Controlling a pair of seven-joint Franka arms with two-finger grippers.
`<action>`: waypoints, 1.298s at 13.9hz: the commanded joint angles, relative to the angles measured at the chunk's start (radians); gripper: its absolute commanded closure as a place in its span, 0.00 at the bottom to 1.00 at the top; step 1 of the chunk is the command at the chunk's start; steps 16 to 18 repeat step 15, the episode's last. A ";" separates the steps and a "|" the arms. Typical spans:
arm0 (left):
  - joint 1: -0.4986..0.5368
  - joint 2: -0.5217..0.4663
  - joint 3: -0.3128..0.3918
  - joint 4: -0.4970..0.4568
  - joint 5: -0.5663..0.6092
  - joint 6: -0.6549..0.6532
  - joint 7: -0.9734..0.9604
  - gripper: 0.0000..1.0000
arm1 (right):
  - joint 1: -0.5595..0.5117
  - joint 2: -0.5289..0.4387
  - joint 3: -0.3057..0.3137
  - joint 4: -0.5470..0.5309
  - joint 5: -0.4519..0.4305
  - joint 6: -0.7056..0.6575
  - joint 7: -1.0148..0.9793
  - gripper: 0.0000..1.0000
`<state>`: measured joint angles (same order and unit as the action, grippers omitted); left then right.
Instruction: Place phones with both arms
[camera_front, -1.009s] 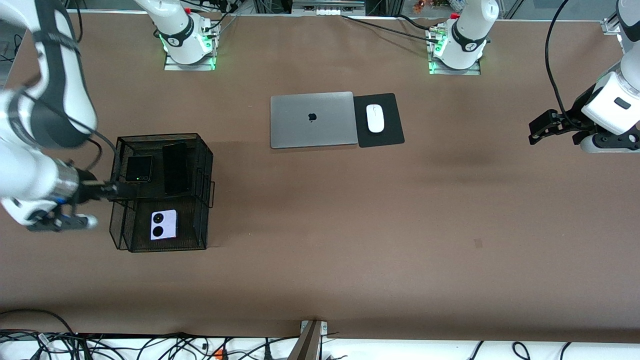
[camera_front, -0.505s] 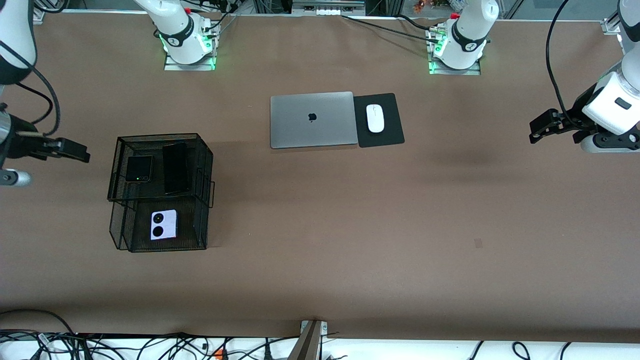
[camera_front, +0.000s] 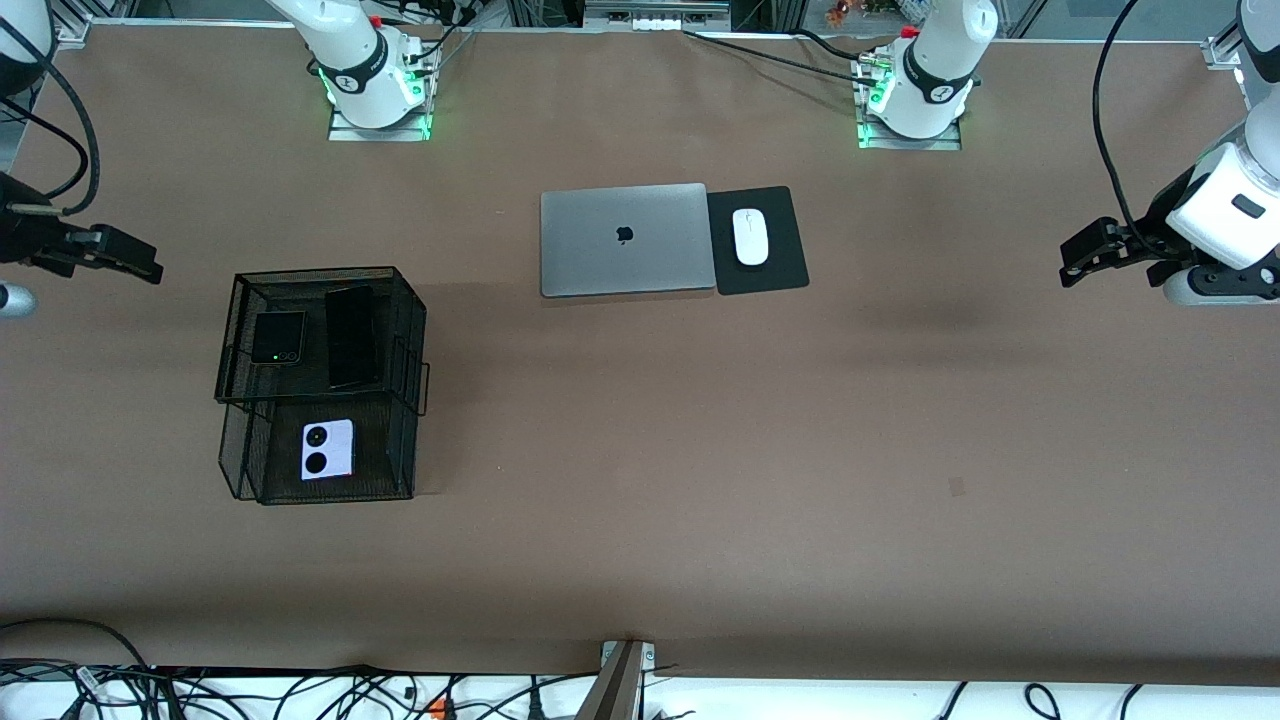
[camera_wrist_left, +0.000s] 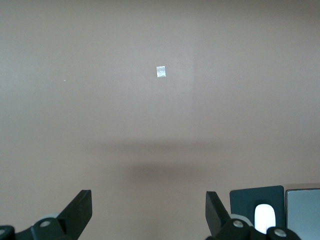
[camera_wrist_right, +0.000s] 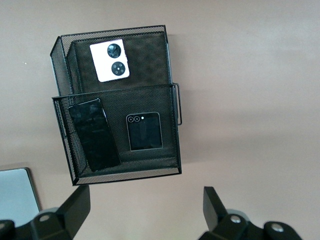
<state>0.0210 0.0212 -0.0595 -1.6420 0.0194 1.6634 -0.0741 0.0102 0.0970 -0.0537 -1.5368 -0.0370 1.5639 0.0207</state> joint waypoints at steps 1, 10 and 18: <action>0.002 0.013 0.003 0.034 -0.012 -0.025 0.002 0.00 | 0.013 -0.033 -0.020 -0.042 -0.006 0.015 0.016 0.00; 0.002 0.013 0.003 0.034 -0.012 -0.030 0.002 0.00 | 0.011 -0.023 -0.018 -0.032 -0.004 0.010 0.016 0.00; 0.002 0.013 0.003 0.034 -0.012 -0.030 0.002 0.00 | 0.013 -0.022 -0.018 -0.032 -0.001 0.008 0.016 0.00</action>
